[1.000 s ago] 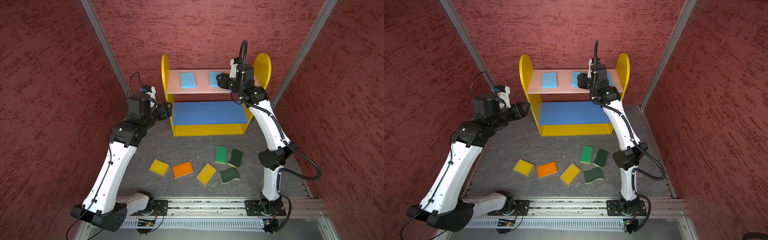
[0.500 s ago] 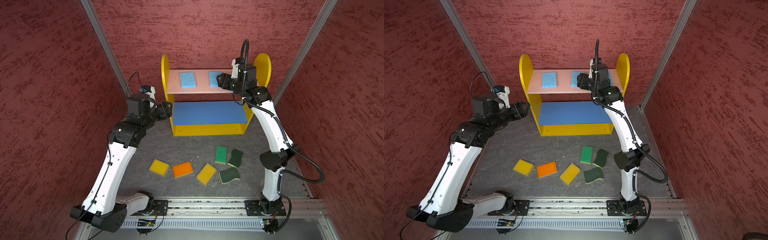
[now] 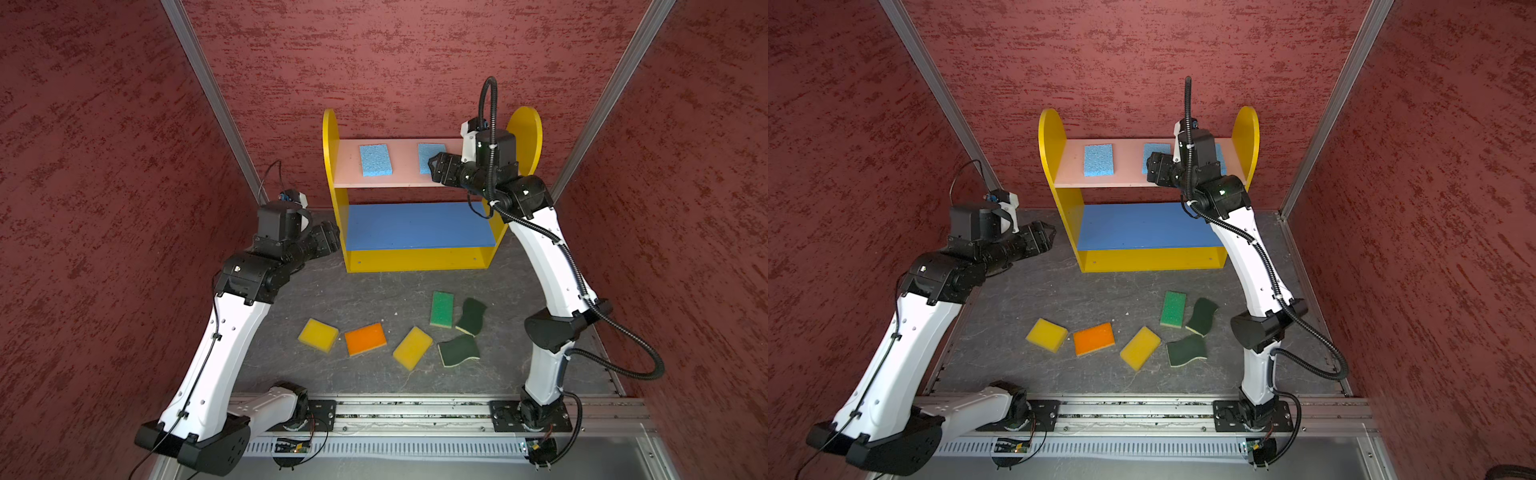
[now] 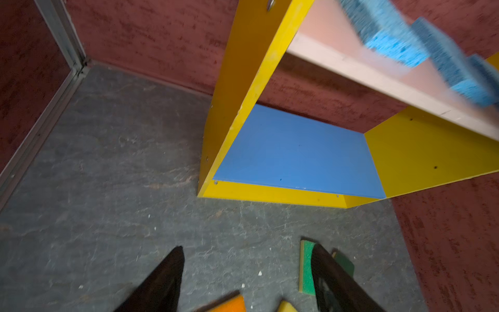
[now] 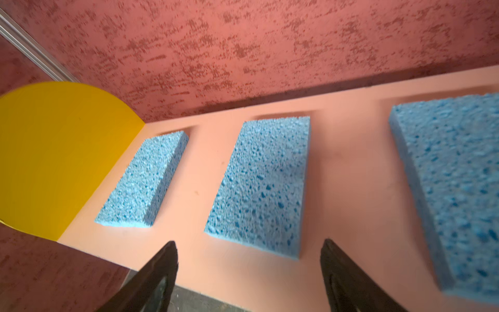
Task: Place and organize the cleaning sponges onto the shelf
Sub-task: 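Lower both grippers from the shelf down toward the table sponges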
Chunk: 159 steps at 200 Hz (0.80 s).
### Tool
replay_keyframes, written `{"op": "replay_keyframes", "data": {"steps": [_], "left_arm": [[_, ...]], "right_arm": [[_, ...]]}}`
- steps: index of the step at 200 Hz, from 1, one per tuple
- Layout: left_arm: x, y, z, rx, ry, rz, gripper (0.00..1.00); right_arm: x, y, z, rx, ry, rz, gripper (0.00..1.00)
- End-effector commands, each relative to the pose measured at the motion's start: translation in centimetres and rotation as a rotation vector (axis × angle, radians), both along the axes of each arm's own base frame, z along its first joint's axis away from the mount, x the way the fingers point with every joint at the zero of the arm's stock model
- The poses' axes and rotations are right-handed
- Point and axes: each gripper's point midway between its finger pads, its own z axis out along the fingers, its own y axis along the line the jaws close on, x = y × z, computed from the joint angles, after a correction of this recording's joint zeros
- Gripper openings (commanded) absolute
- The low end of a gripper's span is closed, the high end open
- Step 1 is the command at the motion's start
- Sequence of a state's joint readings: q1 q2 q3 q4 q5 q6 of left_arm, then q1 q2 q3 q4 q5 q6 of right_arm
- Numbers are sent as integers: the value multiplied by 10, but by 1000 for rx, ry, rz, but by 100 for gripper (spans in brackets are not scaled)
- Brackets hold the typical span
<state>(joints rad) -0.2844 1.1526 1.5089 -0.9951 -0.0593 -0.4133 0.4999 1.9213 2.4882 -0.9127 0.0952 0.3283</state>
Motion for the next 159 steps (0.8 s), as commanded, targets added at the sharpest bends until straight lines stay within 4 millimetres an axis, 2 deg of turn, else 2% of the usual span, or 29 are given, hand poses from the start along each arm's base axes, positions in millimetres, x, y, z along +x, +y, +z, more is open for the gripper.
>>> {"op": "replay_keyframes", "data": {"steps": [1,32,53,65,72,75,81,99,113,159], "left_arm": [[-21,12,-41,37,161,72,76],[-46,29,-78,119,296,170,79],[-62,31,-100,99,363,222,81],[-72,30,-118,71,411,242,83],[-78,30,-129,57,438,261,83],[-80,30,-133,51,448,267,83],[-85,30,-143,41,473,280,83],[-97,31,-168,16,521,328,84],[-105,32,-183,-3,552,358,86],[-115,32,-202,-58,512,385,95]], "right_arm": [[-30,3,1,-164,-21,-34,89],[-60,9,-5,-250,-39,-34,94],[-82,5,-12,-202,-52,-3,98],[-97,0,-13,-151,-73,19,99],[-104,-1,-23,-128,-69,33,99],[-112,-6,-17,-104,-87,38,99],[-120,-9,-21,-81,-88,51,99],[-137,-15,-42,-40,-60,75,99],[-145,-19,-66,-43,-13,80,99],[-160,-26,-154,-54,177,68,99]]}}
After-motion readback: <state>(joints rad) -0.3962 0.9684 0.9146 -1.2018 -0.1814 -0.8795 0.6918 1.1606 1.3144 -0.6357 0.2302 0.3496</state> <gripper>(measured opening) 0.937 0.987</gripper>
